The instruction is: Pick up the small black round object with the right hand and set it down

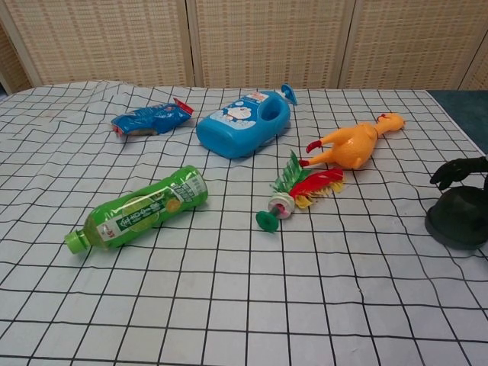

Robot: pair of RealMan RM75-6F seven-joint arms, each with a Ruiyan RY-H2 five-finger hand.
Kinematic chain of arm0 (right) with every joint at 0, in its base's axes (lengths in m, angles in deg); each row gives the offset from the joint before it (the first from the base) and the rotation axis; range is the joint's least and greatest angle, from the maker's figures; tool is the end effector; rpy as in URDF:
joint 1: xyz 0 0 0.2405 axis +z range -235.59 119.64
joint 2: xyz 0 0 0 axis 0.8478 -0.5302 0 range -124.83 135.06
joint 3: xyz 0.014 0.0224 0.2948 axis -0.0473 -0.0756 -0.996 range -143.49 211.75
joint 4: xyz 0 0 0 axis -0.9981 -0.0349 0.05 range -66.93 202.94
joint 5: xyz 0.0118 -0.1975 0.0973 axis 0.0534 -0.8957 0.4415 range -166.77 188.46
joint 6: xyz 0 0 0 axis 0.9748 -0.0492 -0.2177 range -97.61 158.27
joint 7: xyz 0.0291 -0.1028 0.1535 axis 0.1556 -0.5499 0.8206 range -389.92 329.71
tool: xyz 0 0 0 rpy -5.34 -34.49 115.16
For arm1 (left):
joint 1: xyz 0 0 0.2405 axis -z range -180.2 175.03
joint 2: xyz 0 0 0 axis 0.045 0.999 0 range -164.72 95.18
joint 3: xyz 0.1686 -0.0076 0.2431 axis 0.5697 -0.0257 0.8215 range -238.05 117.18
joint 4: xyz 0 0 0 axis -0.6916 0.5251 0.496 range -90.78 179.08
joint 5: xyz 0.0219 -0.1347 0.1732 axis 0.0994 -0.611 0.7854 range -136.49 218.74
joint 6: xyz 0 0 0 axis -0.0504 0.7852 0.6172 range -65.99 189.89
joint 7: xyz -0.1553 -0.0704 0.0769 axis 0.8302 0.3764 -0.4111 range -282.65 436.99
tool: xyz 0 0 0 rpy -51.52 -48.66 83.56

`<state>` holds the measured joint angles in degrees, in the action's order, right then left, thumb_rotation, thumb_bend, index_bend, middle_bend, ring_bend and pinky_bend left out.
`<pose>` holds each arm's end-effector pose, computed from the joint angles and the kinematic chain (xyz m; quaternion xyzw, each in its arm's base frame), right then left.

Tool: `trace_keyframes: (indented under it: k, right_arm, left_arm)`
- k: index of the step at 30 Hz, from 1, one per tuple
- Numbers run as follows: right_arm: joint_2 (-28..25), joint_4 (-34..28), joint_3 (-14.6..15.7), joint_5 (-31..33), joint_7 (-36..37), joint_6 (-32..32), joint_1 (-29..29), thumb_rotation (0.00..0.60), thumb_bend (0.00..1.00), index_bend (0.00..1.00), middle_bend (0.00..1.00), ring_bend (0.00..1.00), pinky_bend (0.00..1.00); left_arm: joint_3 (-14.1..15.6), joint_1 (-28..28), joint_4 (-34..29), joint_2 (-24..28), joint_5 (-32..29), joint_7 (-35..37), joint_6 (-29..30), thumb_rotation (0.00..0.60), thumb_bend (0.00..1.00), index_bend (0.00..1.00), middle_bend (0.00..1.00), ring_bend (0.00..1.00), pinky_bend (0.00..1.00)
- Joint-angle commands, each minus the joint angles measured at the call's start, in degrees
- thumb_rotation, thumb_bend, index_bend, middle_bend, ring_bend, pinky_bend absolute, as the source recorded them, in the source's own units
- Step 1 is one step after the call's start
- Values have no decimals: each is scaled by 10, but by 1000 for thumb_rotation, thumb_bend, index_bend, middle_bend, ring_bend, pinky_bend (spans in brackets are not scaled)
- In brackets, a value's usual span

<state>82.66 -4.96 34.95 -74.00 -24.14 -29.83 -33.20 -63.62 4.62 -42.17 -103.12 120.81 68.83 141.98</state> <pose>-0.3485 -0.3342 0.0364 0.7305 -0.4119 0.3045 0.4516 -0.3815 0.2446 0.1449 -0.6138 -0.3723 -0.3064 0.6251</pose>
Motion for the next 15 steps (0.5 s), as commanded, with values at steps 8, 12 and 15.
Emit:
trace_keyframes:
  k: [8, 12, 15]
  right_arm:
    - [7, 13, -10, -20, 21, -53, -12, 600, 125, 510, 445, 368, 572]
    - [-2, 4, -18, -24, 36, -77, -18, 600, 125, 512, 445, 368, 572]
    - [-11, -1, -29, -15, 30, -96, -26, 600, 125, 514, 445, 368, 572]
  left_arm:
    - [1, 0, 1, -1, 1, -4, 0, 600, 366, 166, 190, 146, 273]
    - [1, 1, -1, 0, -1, -3, -3, 600, 367, 166, 190, 146, 273]
    - [1, 1, -1, 0, -1, -5, -2, 600, 366, 166, 190, 147, 273]
